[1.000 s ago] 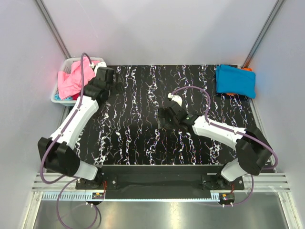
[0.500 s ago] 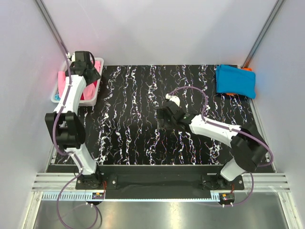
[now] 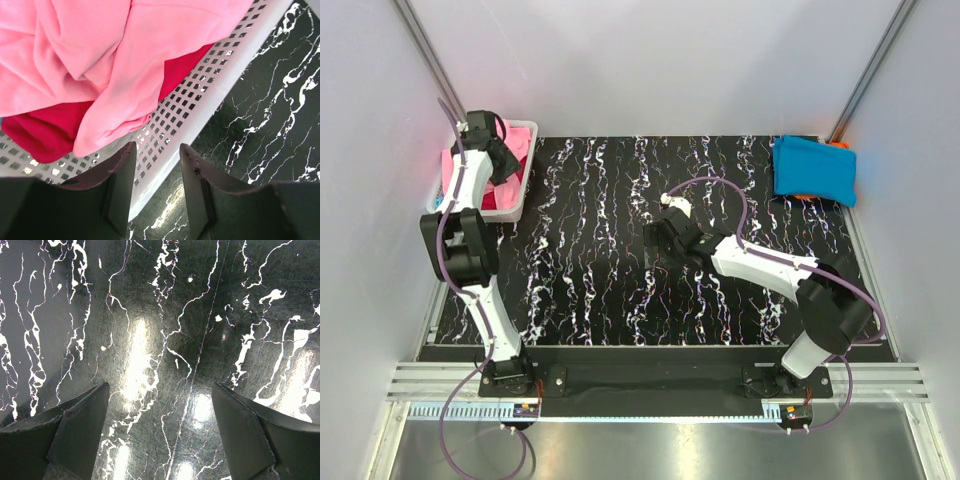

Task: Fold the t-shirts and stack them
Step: Grab the tshirt from the pile

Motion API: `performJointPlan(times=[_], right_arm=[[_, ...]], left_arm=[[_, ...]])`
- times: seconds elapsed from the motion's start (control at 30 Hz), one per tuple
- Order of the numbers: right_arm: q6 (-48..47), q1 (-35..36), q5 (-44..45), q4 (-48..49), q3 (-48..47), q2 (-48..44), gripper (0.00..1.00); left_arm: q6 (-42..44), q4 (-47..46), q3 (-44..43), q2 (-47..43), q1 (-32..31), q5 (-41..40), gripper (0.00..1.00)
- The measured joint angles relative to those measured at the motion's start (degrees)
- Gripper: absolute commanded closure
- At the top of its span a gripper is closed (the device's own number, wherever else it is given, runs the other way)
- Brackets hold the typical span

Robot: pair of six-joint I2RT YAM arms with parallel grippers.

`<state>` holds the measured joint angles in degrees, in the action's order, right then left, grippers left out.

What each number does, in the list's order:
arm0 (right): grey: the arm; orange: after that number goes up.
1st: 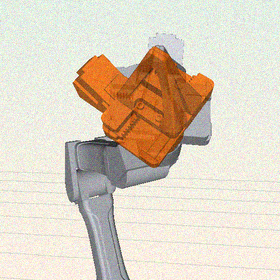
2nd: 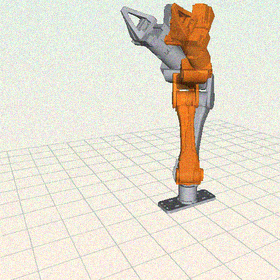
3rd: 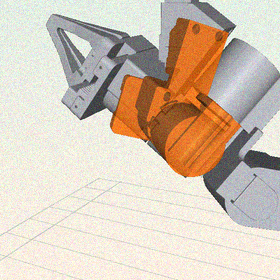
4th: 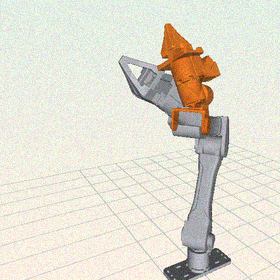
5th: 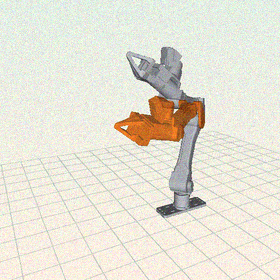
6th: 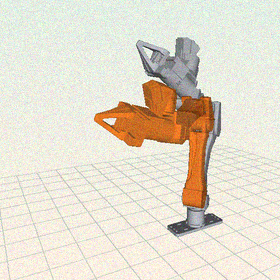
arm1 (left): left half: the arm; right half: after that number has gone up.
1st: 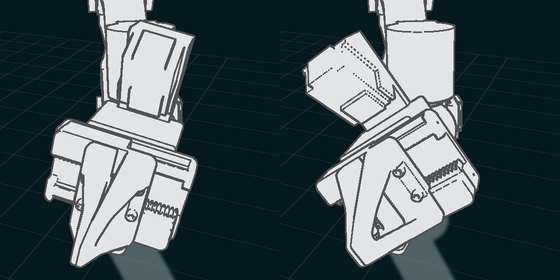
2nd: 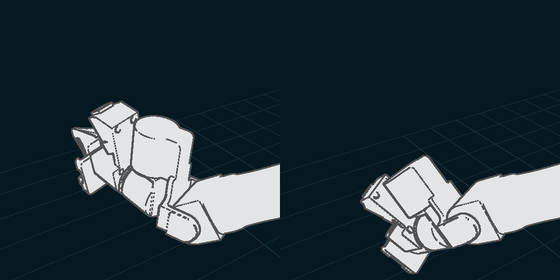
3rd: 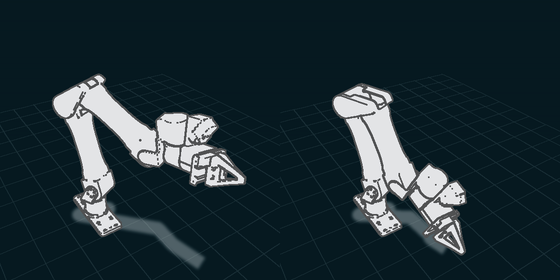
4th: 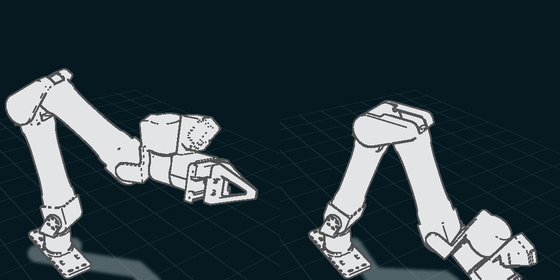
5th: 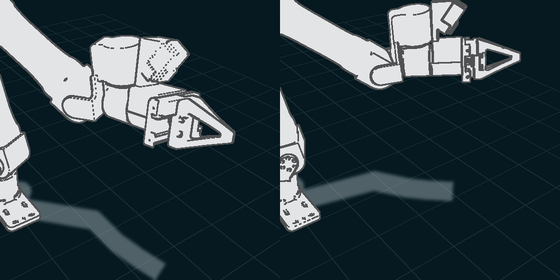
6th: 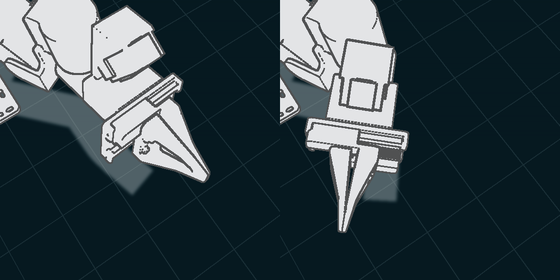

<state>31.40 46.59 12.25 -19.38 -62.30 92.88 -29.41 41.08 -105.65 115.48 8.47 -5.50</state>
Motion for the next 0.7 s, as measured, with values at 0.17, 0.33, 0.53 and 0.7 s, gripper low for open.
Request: performJointPlan(times=[0.17, 0.33, 0.53, 0.7], right_arm=[[0.0, 0.0, -0.1, 0.0, 0.0, 0.0, 0.09], [0.0, 0.0, -0.4, 0.0, 0.0, 0.0, 0.1], [0.0, 0.0, -1.0, 0.0, 0.0, 0.1, 0.09], [-0.1, 0.0, -1.3, 0.0, 0.0, 1.5, 0.09]], left_arm=[[-0.7, 0.0, -0.8, 2.5, 0.3, 0.9, 0.57], [-0.9, 0.0, -1.0, 3.9, 0.6, 1.2, 0.57], [-1.1, 0.0, -1.6, 5.3, 1.3, 0.3, 0.53], [-0.9, 0.0, -2.0, 5.8, 1.4, -0.8, 0.3]])
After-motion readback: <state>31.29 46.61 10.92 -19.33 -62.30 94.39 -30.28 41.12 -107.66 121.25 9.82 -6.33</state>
